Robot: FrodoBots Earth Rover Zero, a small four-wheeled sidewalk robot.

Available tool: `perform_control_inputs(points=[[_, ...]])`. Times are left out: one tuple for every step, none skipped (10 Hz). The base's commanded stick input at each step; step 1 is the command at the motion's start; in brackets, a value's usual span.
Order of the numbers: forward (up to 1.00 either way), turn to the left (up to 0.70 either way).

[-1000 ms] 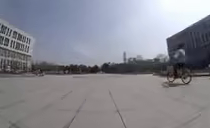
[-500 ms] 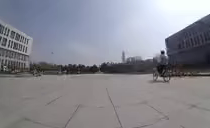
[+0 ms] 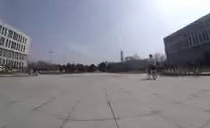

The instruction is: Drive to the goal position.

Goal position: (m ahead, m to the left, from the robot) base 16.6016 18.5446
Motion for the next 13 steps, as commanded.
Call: perform_control_inputs(points=[[1.00, 0.00], [1.00, 0.00], [1.00, 0.10], [1.00, 0.21], [1.00, 0.32], [1.00, 0.40], [1.00, 0.38], [1.00, 0.28], [1.00, 0.18], [1.00, 0.08], [1.00, 0.00], [1.00, 0.00], [1.00, 0.00]])
